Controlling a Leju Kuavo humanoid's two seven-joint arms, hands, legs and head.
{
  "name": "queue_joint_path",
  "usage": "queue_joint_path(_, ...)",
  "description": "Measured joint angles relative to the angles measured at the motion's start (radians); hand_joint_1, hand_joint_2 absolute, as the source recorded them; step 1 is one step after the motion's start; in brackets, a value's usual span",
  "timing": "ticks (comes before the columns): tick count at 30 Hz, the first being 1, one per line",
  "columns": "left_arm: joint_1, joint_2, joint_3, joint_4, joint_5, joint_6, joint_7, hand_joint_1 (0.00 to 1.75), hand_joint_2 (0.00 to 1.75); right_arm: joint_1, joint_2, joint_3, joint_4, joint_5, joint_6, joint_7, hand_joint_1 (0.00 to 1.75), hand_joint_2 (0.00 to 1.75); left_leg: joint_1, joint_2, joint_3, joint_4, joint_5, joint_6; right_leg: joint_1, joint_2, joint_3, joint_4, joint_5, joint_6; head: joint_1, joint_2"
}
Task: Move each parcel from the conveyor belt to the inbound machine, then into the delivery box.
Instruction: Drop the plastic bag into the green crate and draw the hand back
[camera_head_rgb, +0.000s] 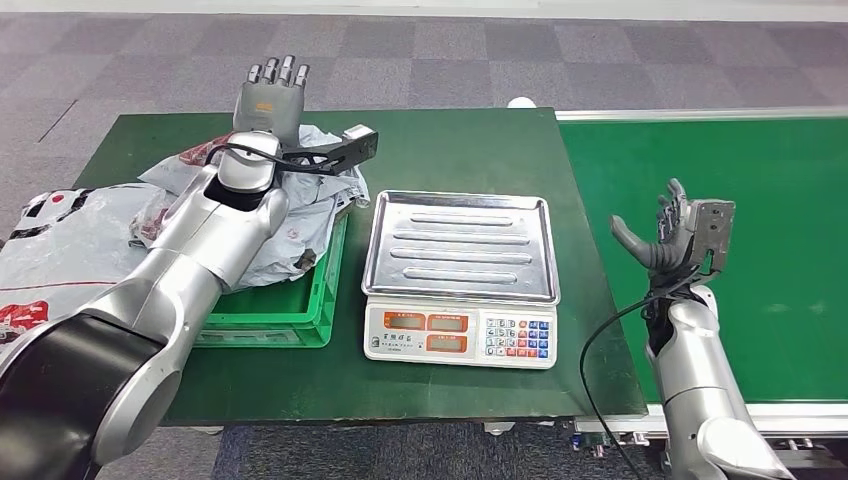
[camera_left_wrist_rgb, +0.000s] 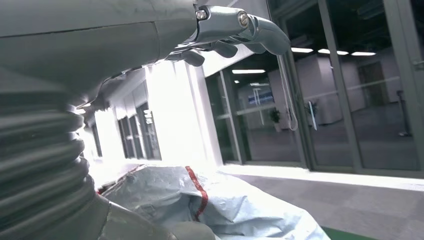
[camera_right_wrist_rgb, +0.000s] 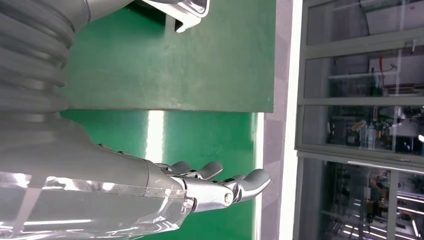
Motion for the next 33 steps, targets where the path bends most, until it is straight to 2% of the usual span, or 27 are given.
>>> queue_joint_path(5, 0.000, -0.010, 0.037, -0.001, 0.076, 0.006, -0.071, 0.00, 1.75, 0.000, 0.003, 0.000, 0.000, 0.012, -0.001, 0.000, 0.00, 1.75, 0.000, 0.000, 0.000, 0.000, 0.000, 0.000, 0.000, 0.000, 0.000, 0.000, 0.000, 0.000, 0.000, 0.000)
queue_joint_path(10, 0.011, -0.037, 0.133, -0.012, 0.293, -0.029, -0.237, 0.00, 1.75, 0.003, 0.012, 0.011, -0.008, 0.057, -0.004, -0.008, 0.00, 1.75, 0.000, 0.000, 0.000, 0.000, 0.000, 0.000, 0.000, 0.000, 0.000, 0.000, 0.000, 0.000, 0.000, 0.000)
queue_joint_path(14, 0.030, -0.056, 0.215, -0.036, 0.469, -0.067, -0.343, 0.00, 1.75, 0.015, 0.030, 0.064, -0.064, 0.129, -0.031, 0.004, 0.00, 1.75, 0.000, 0.002, 0.000, 0.000, 0.000, 0.000, 0.000, 0.002, -0.001, 0.000, 0.000, 0.000, 0.000, 0.000)
queue_joint_path(18, 0.039, -0.067, 0.261, -0.055, 0.514, -0.075, -0.363, 0.00, 1.75, 0.023, 0.045, 0.113, -0.115, 0.154, -0.043, 0.023, 0.00, 1.75, 0.000, 0.002, 0.000, 0.000, 0.000, 0.000, 0.000, 0.002, -0.001, 0.000, 0.000, 0.000, 0.000, 0.000)
queue_joint_path(24, 0.045, -0.071, 0.290, -0.070, 0.545, -0.088, -0.385, 0.00, 1.75, 0.031, 0.051, 0.138, -0.151, 0.154, -0.038, 0.020, 0.00, 1.75, 0.000, 0.002, 0.000, 0.000, 0.000, 0.000, 0.000, 0.002, -0.001, 0.000, 0.000, 0.000, 0.000, 0.000)
queue_joint_path(29, 0.091, -0.087, 0.335, -0.123, 0.797, -0.173, -0.522, 0.00, 1.75, 0.038, 0.076, 0.187, -0.210, 0.127, 0.005, 0.026, 0.00, 1.75, 0.000, 0.003, 0.000, 0.000, 0.000, 0.000, 0.000, 0.003, -0.001, 0.000, 0.000, 0.000, 0.000, 0.000)
queue_joint_path(33, 0.148, -0.112, 0.338, -0.176, 0.957, -0.187, -0.551, 0.00, 1.75, 0.015, 0.109, 0.255, -0.240, 0.101, 0.013, 0.041, 0.00, 1.75, 0.000, 0.003, 0.000, 0.000, 0.000, 0.000, 0.000, 0.003, -0.001, 0.000, 0.000, 0.000, 0.000, 0.000)
